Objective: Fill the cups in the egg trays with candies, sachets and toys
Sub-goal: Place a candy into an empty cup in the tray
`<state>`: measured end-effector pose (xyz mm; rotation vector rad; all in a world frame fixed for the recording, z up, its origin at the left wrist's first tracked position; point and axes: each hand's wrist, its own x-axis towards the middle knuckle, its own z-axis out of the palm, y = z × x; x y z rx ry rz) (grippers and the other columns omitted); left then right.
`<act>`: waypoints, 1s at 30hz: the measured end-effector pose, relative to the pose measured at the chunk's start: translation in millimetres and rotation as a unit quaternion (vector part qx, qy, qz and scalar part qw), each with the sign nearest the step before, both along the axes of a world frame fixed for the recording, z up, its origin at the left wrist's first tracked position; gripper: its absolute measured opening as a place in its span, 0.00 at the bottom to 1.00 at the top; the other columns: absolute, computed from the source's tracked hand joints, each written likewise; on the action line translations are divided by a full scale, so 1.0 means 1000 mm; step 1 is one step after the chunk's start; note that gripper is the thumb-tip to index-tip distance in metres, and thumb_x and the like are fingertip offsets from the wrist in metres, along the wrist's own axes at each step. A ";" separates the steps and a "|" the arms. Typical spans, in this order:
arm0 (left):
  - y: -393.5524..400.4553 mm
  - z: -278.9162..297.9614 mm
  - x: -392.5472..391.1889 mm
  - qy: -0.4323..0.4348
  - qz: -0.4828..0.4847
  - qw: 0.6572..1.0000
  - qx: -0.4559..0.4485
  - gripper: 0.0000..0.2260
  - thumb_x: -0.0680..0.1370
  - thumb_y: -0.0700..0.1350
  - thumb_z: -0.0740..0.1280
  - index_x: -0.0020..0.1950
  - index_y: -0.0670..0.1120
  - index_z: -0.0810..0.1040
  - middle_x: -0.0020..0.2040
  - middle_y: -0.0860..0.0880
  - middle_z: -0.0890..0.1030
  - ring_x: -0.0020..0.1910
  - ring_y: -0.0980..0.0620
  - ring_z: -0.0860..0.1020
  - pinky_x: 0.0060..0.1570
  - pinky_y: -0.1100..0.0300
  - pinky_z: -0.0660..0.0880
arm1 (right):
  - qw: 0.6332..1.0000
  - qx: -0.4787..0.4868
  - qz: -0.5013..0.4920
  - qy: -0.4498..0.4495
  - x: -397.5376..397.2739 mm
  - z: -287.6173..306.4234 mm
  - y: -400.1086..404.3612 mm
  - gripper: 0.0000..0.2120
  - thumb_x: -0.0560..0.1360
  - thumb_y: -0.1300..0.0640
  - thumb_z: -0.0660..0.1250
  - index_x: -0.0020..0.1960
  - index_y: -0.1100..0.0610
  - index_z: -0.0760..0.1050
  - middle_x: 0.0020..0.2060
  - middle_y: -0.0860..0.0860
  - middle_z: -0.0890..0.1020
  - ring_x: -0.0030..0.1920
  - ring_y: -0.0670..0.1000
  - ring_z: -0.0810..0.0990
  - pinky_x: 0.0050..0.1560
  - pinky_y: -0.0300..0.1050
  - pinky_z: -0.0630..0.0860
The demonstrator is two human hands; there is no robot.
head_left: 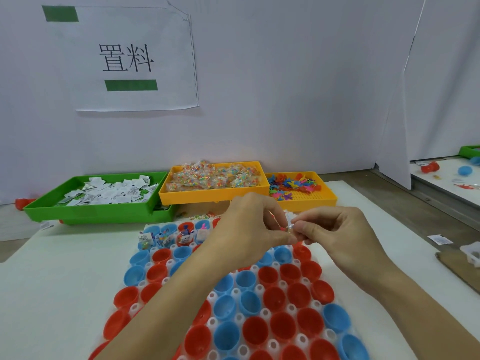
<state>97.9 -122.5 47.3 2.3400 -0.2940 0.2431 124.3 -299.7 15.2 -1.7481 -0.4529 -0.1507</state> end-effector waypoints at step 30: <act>0.121 0.045 -0.004 -0.073 0.202 0.975 -0.061 0.05 0.78 0.48 0.70 0.43 0.51 0.82 0.37 0.53 0.85 0.37 0.53 0.83 0.44 0.51 0.80 | 0.971 -0.228 0.020 -0.067 0.012 -0.012 -0.017 0.16 0.72 0.66 0.75 0.39 0.43 0.85 0.39 0.37 0.83 0.45 0.43 0.80 0.42 0.36 0.75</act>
